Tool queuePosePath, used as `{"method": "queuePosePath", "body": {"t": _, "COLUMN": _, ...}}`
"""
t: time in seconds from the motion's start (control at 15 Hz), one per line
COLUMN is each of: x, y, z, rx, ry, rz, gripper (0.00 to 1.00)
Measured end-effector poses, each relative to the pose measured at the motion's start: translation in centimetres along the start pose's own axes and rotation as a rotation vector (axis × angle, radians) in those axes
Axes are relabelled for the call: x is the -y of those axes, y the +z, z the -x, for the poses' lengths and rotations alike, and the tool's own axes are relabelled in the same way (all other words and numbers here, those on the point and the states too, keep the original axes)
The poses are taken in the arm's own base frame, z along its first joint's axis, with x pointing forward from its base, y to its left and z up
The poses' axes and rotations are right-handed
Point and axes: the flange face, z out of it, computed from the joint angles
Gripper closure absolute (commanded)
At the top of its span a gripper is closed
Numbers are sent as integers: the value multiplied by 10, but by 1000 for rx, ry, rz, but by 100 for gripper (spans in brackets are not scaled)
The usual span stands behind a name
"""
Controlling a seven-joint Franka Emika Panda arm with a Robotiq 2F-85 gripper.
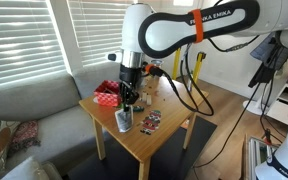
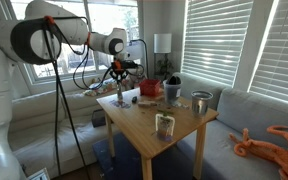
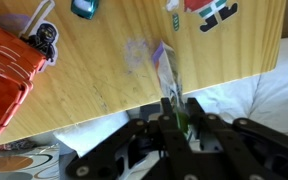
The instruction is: Put the white pack on the left in the red basket.
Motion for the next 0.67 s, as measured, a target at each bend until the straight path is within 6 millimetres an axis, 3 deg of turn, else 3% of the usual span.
{"method": "queuePosePath", "body": {"t": 0.2, "x": -2, "y": -17, "z": -4, "rx": -31, "ry": 11, "rz": 48, "gripper": 95}}
{"method": "queuePosePath", "body": {"t": 0.4, "x": -4, "y": -64, "z": -4, "rx": -122, "ry": 98, "rz": 155, "gripper": 95}}
{"method": "queuePosePath", "body": {"t": 0.47, "x": -4, "y": -82, "z": 0, "rx": -154, "ry": 136, "rz": 183, "gripper": 79}}
{"method": "queuePosePath", "body": {"t": 0.53, "x": -3, "y": -93, "z": 4, "rx": -163, "ry": 143, "rz": 196, "gripper": 79}}
{"method": "queuePosePath", "body": {"t": 0.67, "x": -3, "y": -92, "z": 4, "rx": -159, "ry": 142, "rz": 192, "gripper": 79}}
